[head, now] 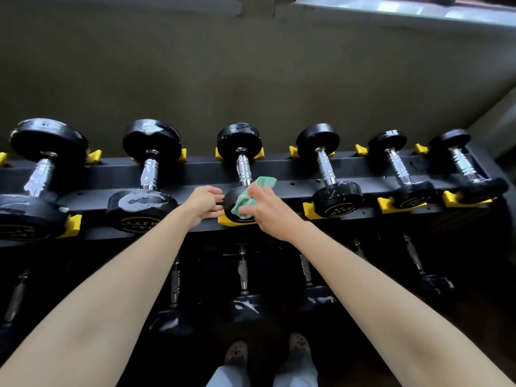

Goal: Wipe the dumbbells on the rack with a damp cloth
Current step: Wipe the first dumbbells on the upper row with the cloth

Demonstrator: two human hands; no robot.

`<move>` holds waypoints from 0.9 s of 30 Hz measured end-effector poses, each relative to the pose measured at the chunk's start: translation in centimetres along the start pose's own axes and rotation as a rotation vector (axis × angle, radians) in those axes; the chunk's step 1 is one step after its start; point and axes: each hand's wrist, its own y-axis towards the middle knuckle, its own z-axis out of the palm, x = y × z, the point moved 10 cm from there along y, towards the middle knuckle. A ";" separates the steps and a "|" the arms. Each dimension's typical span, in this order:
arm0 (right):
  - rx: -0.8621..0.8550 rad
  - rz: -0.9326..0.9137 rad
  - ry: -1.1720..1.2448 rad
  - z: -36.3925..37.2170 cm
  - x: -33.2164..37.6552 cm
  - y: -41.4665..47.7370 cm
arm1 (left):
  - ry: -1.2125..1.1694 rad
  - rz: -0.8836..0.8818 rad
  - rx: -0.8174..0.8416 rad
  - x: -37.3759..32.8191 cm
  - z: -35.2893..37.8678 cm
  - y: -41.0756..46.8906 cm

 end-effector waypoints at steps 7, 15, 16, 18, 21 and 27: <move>0.084 0.373 0.001 1.6 -6.8 -4.9 | 0.230 0.053 -0.093 -1.7 0.5 0.4; -0.223 1.106 1.069 3.9 -13.4 -10.3 | 0.631 0.250 -0.217 -5.7 2.6 -0.7; -0.297 1.181 1.253 4.6 -13.6 -10.8 | 0.679 0.309 -0.216 -6.6 3.4 -1.0; -0.400 1.286 1.558 5.7 -13.5 -11.5 | 0.747 0.404 -0.198 -8.1 5.0 -1.3; -0.400 1.296 1.868 7.3 -13.0 -11.4 | 0.941 0.438 -0.052 -8.7 8.4 -1.2; -0.419 1.190 2.101 8.3 -13.0 -10.6 | 1.615 0.564 0.081 -7.5 12.1 -1.4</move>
